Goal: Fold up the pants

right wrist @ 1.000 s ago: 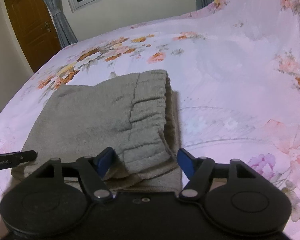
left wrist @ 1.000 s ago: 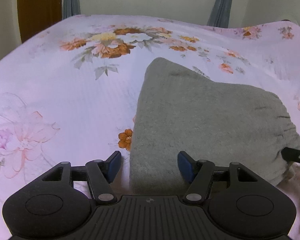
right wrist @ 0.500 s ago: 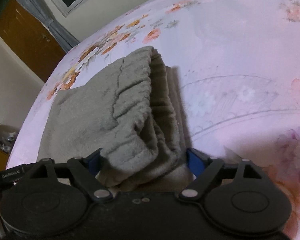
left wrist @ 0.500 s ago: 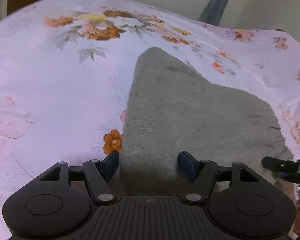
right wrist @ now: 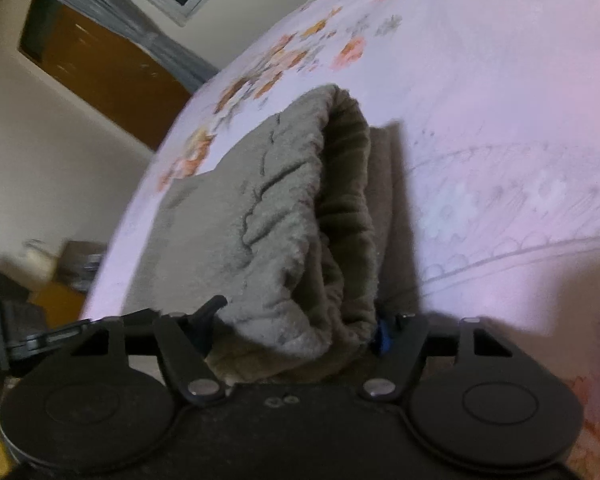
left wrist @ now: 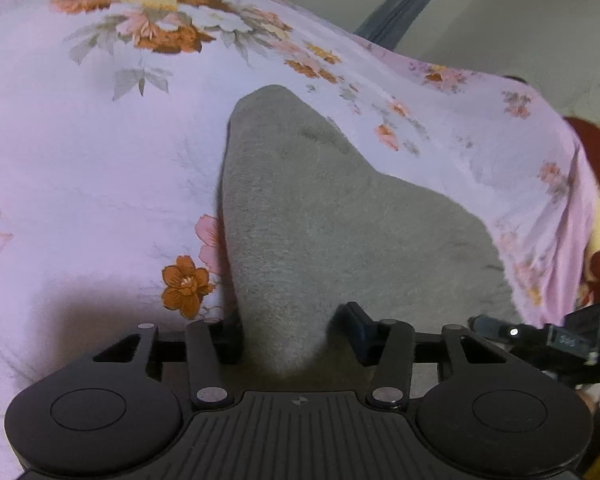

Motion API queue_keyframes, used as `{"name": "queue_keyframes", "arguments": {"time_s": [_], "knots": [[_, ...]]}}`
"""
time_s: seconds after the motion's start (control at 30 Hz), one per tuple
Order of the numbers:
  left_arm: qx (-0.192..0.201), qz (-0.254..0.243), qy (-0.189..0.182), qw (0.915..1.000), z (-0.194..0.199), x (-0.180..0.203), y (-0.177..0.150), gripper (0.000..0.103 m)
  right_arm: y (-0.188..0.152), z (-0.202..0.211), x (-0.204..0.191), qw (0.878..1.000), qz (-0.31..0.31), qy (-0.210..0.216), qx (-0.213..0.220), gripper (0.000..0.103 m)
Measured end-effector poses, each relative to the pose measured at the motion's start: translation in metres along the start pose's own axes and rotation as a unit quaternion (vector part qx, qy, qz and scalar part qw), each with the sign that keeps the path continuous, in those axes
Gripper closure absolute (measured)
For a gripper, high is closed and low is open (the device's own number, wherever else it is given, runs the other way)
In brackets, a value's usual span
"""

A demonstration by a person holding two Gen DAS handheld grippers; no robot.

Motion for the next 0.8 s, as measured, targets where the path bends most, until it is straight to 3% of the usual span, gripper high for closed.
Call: {"name": "queue_keyframes", "arguments": {"time_s": [0.17,0.27,0.37,0.47,0.57,0.8], "knots": [[-0.006,0.004,0.004,1.0000,-0.022,0.006,0.000,0.054,0.005,-0.020,-0.001,1.000,-0.012,0.020,0.009,0.032],[0.000,0.006,0.016,0.9999,-0.026,0.011,0.000,0.054,0.007,-0.030,-0.008,1.000,-0.001,-0.003,0.031,0.033],[0.010,-0.013,0.044,0.9989,-0.026,0.021,-0.001,0.055,0.006,-0.030,-0.012,0.998,0.007,-0.035,0.043,0.040],[0.021,-0.034,0.067,0.9969,-0.019,0.030,-0.001,0.066,0.005,-0.028,-0.024,0.997,0.021,-0.061,0.046,0.046],[0.038,-0.050,0.081,0.9948,-0.008,0.036,0.001,0.076,0.004,-0.021,-0.035,0.997,0.013,-0.044,0.058,0.048],[0.076,-0.087,0.088,0.9894,0.021,0.063,0.006,0.078,0.016,0.005,-0.072,0.996,0.018,0.013,0.089,0.049]]}}
Point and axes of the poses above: each gripper's, at about its wrist camera, not at the fingertips, and z roughly against the way its jaws point, x to its right, y to its top, the point moved 5 cm from there along -z, roughly the way its jaws point, and after that the axes turned 1 degree about -y, right-handed, at the moved point
